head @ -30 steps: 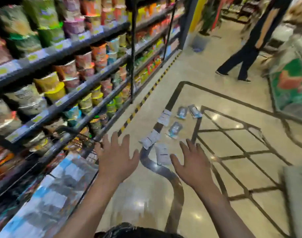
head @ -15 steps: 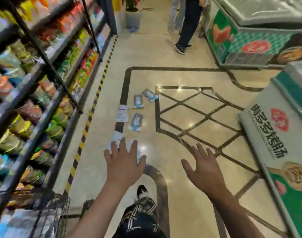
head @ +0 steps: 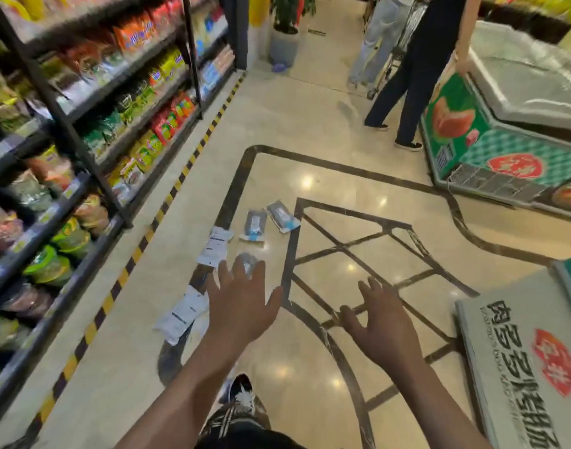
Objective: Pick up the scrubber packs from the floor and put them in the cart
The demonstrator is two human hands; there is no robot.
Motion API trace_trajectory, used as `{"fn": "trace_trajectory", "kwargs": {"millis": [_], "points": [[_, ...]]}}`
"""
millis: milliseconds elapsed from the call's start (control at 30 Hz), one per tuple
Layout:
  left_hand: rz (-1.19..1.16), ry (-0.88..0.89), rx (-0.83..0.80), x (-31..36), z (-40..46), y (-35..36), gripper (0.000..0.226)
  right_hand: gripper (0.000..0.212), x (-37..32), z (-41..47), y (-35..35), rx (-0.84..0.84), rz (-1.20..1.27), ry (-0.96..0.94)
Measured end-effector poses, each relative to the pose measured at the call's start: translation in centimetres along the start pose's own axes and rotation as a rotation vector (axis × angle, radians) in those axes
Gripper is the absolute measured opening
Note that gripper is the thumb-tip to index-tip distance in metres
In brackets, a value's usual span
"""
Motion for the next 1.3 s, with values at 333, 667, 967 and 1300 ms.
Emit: {"fn": "trace_trajectory", "kwargs": {"millis": [333,667,967,1300], "points": [[0.068,-0.021,-0.008,6.1,19.4,-4.4,0.068,0.06,2.4,20.8,-3.2,0.016,0.11,-0.045],[0.13,-0.115,0.036,11.6,35.8,-7.3,0.065,0.065,4.1,41.3,-7.0,-0.051,0.099,-0.181],[0.025,-0.284,0.029,6.3,51.5,-7.1,0.056,0.056,-2.7,60.1,-6.6,-0.071,0.037,-0.36],[-0.042,-0.461,-0.081,-2.2,72.7,-2.2,0.063,0.075,-10.8,80.7,2.5,-0.27,-0.152,-0.471]]}}
Point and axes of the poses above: each hand's wrist, its own z-axis towards the middle knuckle, its own y-axis out of the palm, x = y × z, the point moved 1 cm from there along z, towards the middle knuckle, and after that the axes turned 8 degrees about y, right-handed, at the moved point
